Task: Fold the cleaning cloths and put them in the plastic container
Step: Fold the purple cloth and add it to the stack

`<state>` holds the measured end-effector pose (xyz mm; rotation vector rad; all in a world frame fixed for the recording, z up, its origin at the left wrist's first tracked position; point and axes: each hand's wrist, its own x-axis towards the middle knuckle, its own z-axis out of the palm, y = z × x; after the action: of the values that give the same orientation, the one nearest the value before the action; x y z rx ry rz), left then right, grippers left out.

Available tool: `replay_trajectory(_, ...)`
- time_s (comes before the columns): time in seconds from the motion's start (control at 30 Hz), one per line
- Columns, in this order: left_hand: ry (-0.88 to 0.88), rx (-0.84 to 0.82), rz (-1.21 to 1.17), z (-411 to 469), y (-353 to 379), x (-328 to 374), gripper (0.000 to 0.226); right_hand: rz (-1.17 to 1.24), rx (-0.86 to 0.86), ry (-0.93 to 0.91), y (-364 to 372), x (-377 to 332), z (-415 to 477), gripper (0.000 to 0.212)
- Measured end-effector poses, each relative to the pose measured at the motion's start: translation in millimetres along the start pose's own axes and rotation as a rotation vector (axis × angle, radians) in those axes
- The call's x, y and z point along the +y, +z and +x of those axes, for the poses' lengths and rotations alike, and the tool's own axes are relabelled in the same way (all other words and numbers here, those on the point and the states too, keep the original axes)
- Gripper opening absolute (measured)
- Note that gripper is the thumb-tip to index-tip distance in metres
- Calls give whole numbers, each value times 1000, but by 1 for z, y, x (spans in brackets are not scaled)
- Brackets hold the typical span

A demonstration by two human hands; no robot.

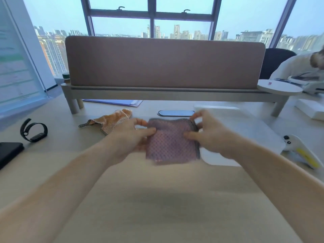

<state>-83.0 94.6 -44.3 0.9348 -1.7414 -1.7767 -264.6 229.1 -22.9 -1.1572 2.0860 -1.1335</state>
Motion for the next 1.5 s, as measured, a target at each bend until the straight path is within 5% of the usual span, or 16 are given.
replay_trajectory(0.17, 49, 222, 65, 50, -2, 11, 25, -206, 127, -47, 0, -30, 62, 70)
replay_trajectory(0.33, 98, 291, 396, 78, -1, -18, 30, -472, 74, -60, 24, 1, 92, 78)
replay_trajectory(0.8, 200, 317, 596, 89, 5, -43, 32, -591, 136, -184, 44, 38, 96, 68)
replay_trajectory(1.0, 110, 257, 373, 89, -1, -41, 27, -588, 139, -181, 41, 34, 93, 67)
replay_trajectory(1.23, 134, 260, 587, 81, 0, -50, 31, -692, 102, -159, 48, 39, 84, 65)
replay_trajectory(1.4, 468, 328, 873, 75, 9, -49, 31, -886, 135, -227, 49, 37, 83, 61)
replay_trajectory(1.5, 600, 96, 1102, 71, 27, -48, 48, -950, 59, -381, 58, 40, 86, 60)
